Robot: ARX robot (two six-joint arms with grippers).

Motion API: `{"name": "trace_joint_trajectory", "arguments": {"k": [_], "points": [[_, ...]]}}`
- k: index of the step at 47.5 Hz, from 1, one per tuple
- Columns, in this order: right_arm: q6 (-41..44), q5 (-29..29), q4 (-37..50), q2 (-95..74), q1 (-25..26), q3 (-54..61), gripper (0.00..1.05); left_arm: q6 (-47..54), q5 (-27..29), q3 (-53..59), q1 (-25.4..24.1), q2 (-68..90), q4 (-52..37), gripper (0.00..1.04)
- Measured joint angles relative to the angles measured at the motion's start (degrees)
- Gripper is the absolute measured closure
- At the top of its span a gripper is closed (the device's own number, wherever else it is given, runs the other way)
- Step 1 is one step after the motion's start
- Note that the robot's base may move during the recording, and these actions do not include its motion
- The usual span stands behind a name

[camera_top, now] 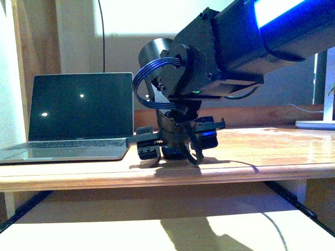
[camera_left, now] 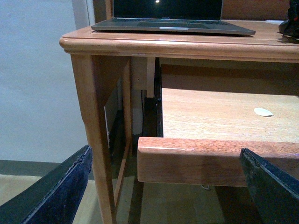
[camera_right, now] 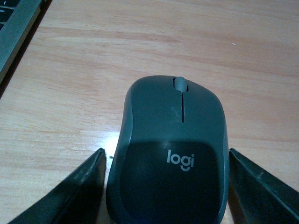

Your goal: Place mouse

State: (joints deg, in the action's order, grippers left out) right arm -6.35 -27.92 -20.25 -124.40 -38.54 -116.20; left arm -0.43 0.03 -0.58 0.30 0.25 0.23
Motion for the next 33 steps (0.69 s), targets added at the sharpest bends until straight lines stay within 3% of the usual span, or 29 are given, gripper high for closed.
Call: {"name": "trace_joint_trajectory", "arguments": {"k": [4,11,18,23,33], "points": [[-0.8,1.4,1.7,0.2,0.1,0.6,0.06,0.0,0.0,0.0,0.0,0.0,0.0,0.08],[-1.9,2.7,5.5,3.2,0.9,4.9,0.07,0.0,0.0,0.0,0.0,0.0,0.0,0.08],[-3.0,3.8,16.2,15.4,5.0,18.1,0.07,0.0,0.0,0.0,0.0,0.0,0.0,0.08],[-4.8,11.4,23.4,30.0,10.5,33.1,0.07,0.0,0.0,0.0,0.0,0.0,0.0,0.08],[-4.1,28.5,26.7,47.4,15.1,54.8,0.07,0.0,0.0,0.0,0.0,0.0,0.0,0.08]]}}
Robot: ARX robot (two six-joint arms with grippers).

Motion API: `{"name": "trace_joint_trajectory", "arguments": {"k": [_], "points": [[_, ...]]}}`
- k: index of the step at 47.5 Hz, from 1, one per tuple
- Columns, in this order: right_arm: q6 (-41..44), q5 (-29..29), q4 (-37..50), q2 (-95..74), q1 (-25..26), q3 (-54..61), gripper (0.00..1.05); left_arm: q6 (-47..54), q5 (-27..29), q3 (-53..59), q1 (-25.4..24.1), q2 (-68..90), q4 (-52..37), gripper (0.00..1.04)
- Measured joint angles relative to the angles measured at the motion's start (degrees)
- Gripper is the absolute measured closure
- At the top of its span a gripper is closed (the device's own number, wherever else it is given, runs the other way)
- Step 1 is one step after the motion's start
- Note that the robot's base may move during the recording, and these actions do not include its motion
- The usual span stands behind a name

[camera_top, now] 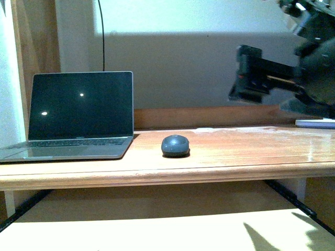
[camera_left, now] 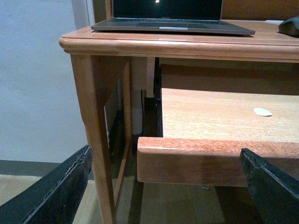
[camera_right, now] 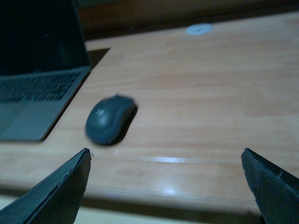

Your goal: Place mouse

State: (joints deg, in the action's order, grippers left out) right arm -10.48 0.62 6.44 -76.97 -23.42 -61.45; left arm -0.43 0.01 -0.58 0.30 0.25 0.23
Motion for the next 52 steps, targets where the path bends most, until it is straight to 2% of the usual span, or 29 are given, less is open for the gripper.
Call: {"name": "trace_joint_trajectory", "arguments": {"k": [5,18,29,43,52], "points": [[1.2,9.4,1.7,7.8,3.6,9.5,0.07,0.0,0.0,0.0,0.0,0.0,0.0,0.08],[9.1,36.1,0.3,23.3,19.6,29.7,0.07,0.0,0.0,0.0,0.0,0.0,0.0,0.08],[19.1,43.5,-1.6,22.3,25.2,36.5,0.07,0.0,0.0,0.0,0.0,0.0,0.0,0.08],[29.2,52.9,-4.5,19.3,30.2,38.3,0.07,0.0,0.0,0.0,0.0,0.0,0.0,0.08],[34.8,53.2,-8.7,15.5,31.2,40.1,0.07,0.0,0.0,0.0,0.0,0.0,0.0,0.08]]}}
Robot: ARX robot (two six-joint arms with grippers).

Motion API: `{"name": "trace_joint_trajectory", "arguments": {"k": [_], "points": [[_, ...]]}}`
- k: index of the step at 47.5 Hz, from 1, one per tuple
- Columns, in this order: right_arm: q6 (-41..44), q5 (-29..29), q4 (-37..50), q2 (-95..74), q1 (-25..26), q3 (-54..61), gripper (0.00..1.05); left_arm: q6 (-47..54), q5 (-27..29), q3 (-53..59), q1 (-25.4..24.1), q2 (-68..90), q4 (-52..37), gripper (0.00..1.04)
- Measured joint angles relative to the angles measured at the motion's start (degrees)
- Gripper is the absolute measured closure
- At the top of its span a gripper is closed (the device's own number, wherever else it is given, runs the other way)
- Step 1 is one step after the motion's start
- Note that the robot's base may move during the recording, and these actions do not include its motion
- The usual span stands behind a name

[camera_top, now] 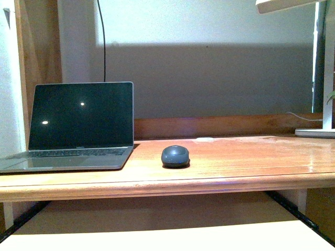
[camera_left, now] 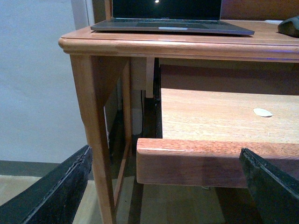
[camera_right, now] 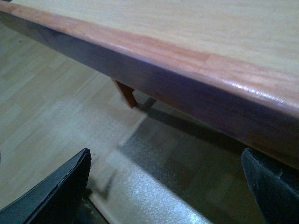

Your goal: Place mouse

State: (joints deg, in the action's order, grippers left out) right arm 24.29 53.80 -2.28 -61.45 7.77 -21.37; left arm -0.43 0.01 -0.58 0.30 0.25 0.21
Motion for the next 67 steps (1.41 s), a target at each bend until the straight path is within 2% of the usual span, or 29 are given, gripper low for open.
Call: {"name": "trace_joint_trajectory", "arguments": {"k": [7,18,25,36,50,58,67], "points": [[-0.4,-1.3,3.7,-1.2,-0.4,0.4,0.07,0.0,0.0,0.0,0.0,0.0,0.0,0.08],[-6.0,-4.5,10.9,-2.0,-5.5,0.5,0.07,0.0,0.0,0.0,0.0,0.0,0.0,0.08],[-9.6,-10.3,16.6,-6.0,-10.9,0.0,0.07,0.0,0.0,0.0,0.0,0.0,0.0,0.08],[-15.0,-24.7,25.7,-18.4,-20.1,-7.8,0.07,0.0,0.0,0.0,0.0,0.0,0.0,0.08],[-21.9,-39.0,27.1,-33.6,-30.1,-25.5,0.07,0.0,0.0,0.0,0.0,0.0,0.0,0.08],[-24.8,-44.2,26.5,-38.8,-33.3,-32.5,0.07,0.0,0.0,0.0,0.0,0.0,0.0,0.08],[-28.1,-46.5,26.2,-40.2,-34.2,-33.9,0.07,0.0,0.0,0.0,0.0,0.0,0.0,0.08]]}}
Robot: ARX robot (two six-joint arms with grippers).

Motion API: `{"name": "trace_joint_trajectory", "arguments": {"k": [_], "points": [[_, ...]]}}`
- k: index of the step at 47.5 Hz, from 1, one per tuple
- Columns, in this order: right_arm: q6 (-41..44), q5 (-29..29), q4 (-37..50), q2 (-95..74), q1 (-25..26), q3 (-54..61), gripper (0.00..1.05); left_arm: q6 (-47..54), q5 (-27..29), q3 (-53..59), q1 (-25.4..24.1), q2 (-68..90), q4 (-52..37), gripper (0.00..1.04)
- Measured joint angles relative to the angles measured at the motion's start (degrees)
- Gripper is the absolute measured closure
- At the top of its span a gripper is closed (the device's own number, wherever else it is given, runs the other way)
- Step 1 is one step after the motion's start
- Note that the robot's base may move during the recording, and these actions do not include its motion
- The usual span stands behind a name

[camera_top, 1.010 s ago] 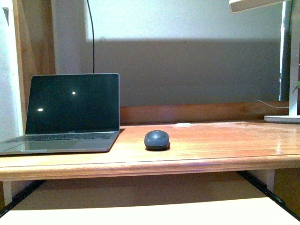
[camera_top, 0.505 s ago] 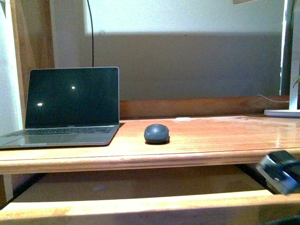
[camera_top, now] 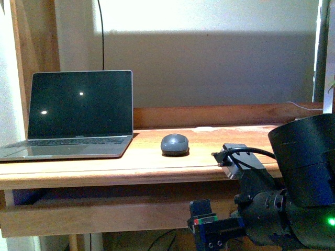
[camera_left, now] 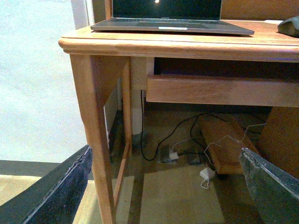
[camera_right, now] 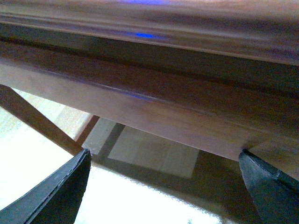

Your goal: Place mouse

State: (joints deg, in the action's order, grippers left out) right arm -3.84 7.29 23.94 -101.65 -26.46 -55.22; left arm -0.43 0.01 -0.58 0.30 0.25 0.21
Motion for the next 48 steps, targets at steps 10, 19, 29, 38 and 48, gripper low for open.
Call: {"name": "trace_joint_trajectory", "arguments": {"k": [10,19,29,38,48], "points": [[-3.1,0.0,1.6,2.6,2.3,2.3,0.07,0.0,0.0,0.0,0.0,0.0,0.0,0.08],[-5.0,-5.4,0.8,14.1,9.4,7.7,0.07,0.0,0.0,0.0,0.0,0.0,0.0,0.08],[-9.7,-4.4,0.2,28.9,16.6,16.9,0.07,0.0,0.0,0.0,0.0,0.0,0.0,0.08],[-11.6,-2.1,-6.8,53.0,20.1,30.5,0.07,0.0,0.0,0.0,0.0,0.0,0.0,0.08],[-13.6,-3.8,-26.1,82.2,14.4,38.7,0.08,0.0,0.0,0.0,0.0,0.0,0.0,0.08]]}}
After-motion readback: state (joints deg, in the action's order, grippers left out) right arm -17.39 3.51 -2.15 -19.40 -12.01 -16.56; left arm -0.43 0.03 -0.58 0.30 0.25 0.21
